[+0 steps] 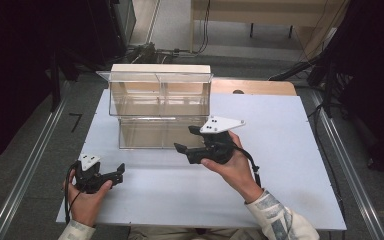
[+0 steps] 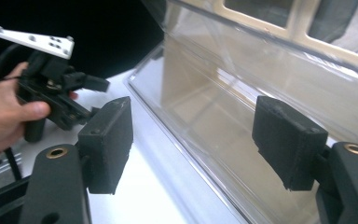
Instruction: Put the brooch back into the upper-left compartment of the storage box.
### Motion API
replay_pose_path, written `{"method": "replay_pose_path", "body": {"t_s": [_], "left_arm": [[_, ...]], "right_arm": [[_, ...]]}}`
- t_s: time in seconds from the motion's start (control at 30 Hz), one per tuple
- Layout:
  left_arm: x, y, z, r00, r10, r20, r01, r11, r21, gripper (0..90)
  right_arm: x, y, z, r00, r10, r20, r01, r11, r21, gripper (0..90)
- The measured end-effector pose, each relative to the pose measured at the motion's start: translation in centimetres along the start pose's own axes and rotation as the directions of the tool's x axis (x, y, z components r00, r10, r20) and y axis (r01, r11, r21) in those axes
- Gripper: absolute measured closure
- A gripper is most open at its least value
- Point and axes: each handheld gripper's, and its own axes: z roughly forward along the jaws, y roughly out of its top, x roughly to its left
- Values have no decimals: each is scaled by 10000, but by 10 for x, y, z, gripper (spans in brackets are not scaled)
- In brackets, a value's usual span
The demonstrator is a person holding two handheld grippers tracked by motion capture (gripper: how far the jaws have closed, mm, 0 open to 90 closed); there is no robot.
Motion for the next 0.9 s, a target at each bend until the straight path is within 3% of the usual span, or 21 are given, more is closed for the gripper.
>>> {"method": "replay_pose_path", "body": {"t_s": [0.27, 0.9], "left_arm": [[0, 0, 0, 10000, 7, -16, -7, 10000, -5, 21], [-1, -1, 1, 10000, -33, -1, 33, 10000, 23, 21]], "right_arm": [[-11, -18, -10, 9984, 298, 479, -307, 9994, 165, 251], [-27, -42, -24, 9903, 649, 1230, -687, 9973, 262, 216]]}}
